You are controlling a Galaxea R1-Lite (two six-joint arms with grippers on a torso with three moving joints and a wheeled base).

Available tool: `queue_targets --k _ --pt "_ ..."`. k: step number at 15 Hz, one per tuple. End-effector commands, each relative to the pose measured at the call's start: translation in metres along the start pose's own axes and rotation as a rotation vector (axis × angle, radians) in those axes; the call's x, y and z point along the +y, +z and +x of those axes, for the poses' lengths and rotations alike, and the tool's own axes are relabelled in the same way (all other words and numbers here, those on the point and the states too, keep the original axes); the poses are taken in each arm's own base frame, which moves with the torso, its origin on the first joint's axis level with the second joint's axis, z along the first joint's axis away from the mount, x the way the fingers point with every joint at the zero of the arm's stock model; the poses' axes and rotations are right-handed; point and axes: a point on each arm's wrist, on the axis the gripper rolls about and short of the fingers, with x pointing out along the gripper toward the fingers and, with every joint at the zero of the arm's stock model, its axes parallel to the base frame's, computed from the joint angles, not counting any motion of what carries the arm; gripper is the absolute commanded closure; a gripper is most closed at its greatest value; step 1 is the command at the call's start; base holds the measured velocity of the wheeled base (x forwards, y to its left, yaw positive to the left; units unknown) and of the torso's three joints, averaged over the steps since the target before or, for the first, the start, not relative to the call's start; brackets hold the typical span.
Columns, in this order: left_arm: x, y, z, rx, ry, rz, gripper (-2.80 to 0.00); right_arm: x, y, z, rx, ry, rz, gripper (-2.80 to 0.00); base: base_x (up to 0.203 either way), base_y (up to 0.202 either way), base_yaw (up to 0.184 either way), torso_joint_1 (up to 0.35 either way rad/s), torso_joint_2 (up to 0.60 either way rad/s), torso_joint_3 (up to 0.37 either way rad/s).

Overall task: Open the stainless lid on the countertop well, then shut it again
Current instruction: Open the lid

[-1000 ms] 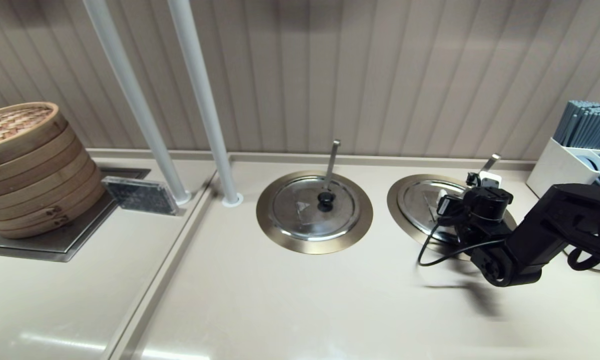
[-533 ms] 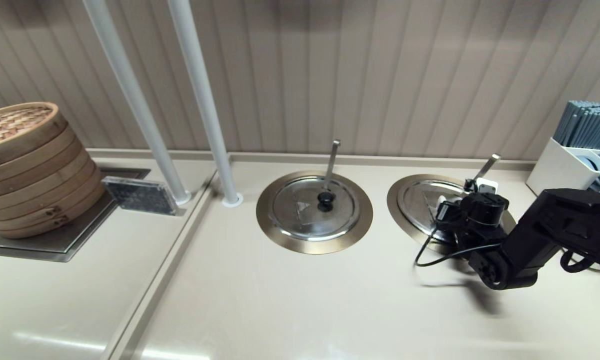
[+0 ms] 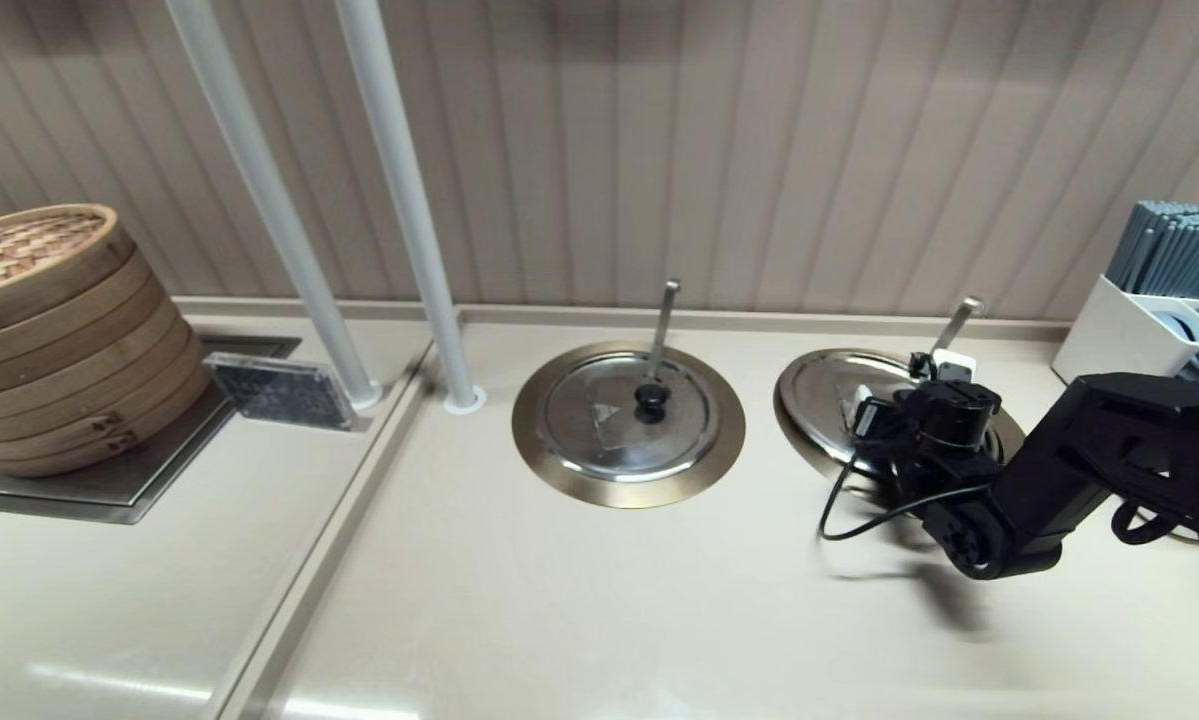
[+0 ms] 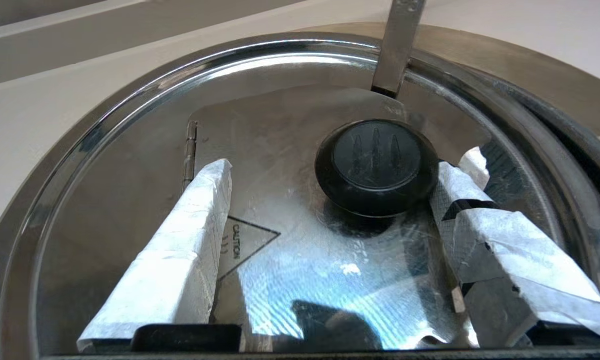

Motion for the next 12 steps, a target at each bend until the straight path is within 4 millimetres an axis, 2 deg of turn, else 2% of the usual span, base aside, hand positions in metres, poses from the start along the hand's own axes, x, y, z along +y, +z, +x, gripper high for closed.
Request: queue_targets --k 1,4,6,9,12 --pt "0.0 0.0 0.0 0.0 0.0 0.0 0.0 0.0 0.009 -0.002 -0.025 -0.001 0.015 -2.8 0.0 0.0 0.0 0.0 0.0 0.0" --pt "0.0 0.0 0.0 0.002 0.0 -0.001 0.0 0.001 0.006 -0.002 -0.017 0.001 0.01 -2.8 0.0 0.0 0.0 0.0 0.0 0.0" --pt "0.0 0.0 0.0 0.0 0.0 0.0 0.0 -0.002 -0.006 0.002 0.007 -0.009 -0.003 -2.8 0.0 0.0 0.0 0.0 0.0 0.0" --pt "0.0 0.0 0.0 0.0 0.0 0.0 0.0 -0.01 -0.002 0.009 -0.006 -0.033 -0.004 -2.8 0.0 0.0 0.0 0.0 0.0 0.0" --pt "0.0 0.0 0.0 0.0 0.0 0.0 0.0 -0.016 -0.006 0.013 0.049 -0.044 -0.029 -2.8 0.0 0.0 0.0 0.0 0.0 0.0"
